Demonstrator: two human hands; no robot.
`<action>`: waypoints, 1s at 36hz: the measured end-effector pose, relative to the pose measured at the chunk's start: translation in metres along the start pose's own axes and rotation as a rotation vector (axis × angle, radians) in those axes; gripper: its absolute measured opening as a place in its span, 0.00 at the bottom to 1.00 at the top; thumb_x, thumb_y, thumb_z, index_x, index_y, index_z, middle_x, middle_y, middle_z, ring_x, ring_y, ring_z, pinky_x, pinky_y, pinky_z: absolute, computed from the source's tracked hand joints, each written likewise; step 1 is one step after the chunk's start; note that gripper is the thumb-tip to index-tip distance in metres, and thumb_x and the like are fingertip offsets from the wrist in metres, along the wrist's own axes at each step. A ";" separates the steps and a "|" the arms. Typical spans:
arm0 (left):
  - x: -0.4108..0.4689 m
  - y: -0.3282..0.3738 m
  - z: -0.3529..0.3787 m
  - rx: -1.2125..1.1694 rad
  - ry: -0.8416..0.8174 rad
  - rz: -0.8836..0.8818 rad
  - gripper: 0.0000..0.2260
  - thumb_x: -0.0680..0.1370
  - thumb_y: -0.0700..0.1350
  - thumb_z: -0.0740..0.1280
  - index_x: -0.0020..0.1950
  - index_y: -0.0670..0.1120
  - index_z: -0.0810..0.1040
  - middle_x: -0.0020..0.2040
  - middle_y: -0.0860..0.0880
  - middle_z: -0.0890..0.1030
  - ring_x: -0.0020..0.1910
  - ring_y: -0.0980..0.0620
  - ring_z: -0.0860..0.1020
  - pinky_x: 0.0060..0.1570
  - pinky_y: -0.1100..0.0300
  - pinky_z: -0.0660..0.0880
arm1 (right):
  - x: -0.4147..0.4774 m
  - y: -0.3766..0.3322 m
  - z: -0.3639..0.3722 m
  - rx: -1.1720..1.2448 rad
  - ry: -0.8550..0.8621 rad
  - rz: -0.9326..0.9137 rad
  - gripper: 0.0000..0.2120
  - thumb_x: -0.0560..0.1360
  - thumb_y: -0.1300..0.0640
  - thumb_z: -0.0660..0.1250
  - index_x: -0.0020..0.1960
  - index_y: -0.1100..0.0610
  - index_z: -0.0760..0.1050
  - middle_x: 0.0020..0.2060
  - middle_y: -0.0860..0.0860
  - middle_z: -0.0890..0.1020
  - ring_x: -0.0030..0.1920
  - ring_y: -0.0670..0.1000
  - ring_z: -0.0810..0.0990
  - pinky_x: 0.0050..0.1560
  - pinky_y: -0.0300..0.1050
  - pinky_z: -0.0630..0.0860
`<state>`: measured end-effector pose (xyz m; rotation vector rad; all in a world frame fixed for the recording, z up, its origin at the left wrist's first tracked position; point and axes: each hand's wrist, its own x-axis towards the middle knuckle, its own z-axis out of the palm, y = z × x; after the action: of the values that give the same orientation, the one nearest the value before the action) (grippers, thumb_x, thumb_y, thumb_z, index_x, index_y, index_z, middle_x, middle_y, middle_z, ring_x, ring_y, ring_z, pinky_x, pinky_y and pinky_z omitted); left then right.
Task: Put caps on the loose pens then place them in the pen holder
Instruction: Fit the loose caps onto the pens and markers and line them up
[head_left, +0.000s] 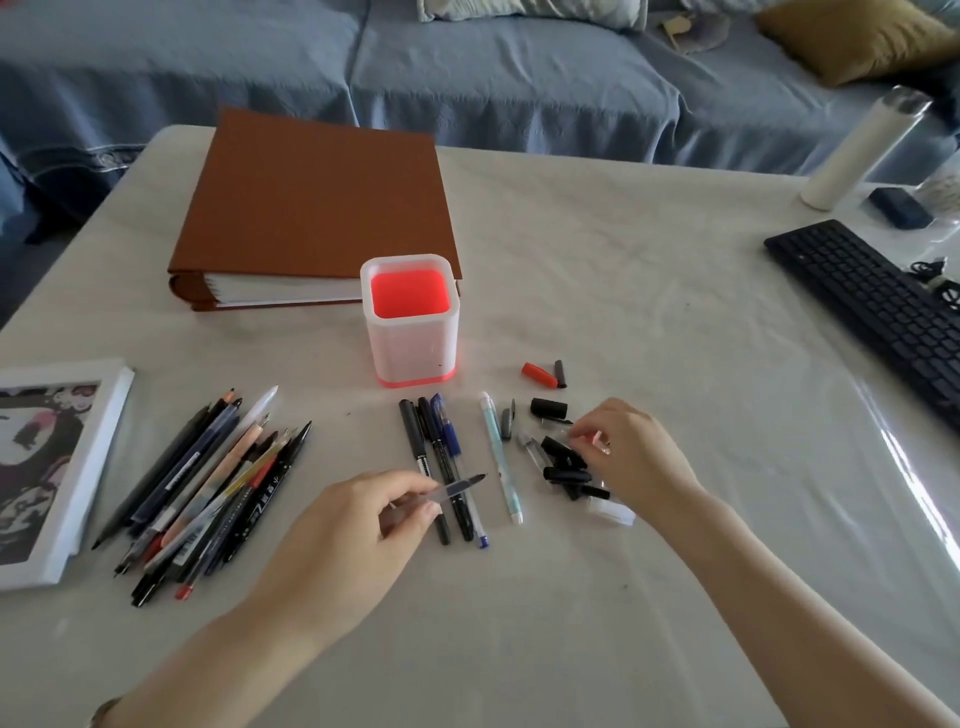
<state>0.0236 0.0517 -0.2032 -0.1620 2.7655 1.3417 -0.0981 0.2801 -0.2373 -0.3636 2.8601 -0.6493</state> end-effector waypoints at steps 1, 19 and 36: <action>-0.001 -0.001 -0.001 -0.007 0.007 -0.005 0.13 0.73 0.46 0.68 0.36 0.65 0.74 0.43 0.68 0.79 0.41 0.62 0.78 0.44 0.61 0.77 | 0.002 -0.001 0.001 -0.033 -0.029 -0.004 0.07 0.74 0.54 0.64 0.50 0.52 0.80 0.44 0.46 0.74 0.48 0.48 0.72 0.45 0.42 0.68; -0.007 -0.013 -0.008 -0.008 0.019 -0.039 0.11 0.73 0.46 0.68 0.38 0.64 0.74 0.45 0.70 0.77 0.43 0.65 0.78 0.44 0.68 0.72 | -0.001 0.012 -0.002 -0.158 -0.008 0.008 0.06 0.74 0.56 0.64 0.51 0.53 0.76 0.47 0.48 0.75 0.46 0.49 0.72 0.42 0.42 0.68; -0.005 -0.010 -0.006 -0.031 0.031 -0.029 0.11 0.73 0.46 0.68 0.37 0.63 0.75 0.42 0.69 0.79 0.41 0.66 0.78 0.41 0.67 0.75 | -0.004 -0.006 -0.012 0.076 -0.012 0.042 0.02 0.71 0.55 0.67 0.44 0.51 0.76 0.39 0.47 0.78 0.42 0.46 0.76 0.40 0.37 0.70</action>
<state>0.0301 0.0413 -0.2073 -0.2254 2.7567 1.3879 -0.0956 0.2809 -0.2230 -0.2941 2.8140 -0.7435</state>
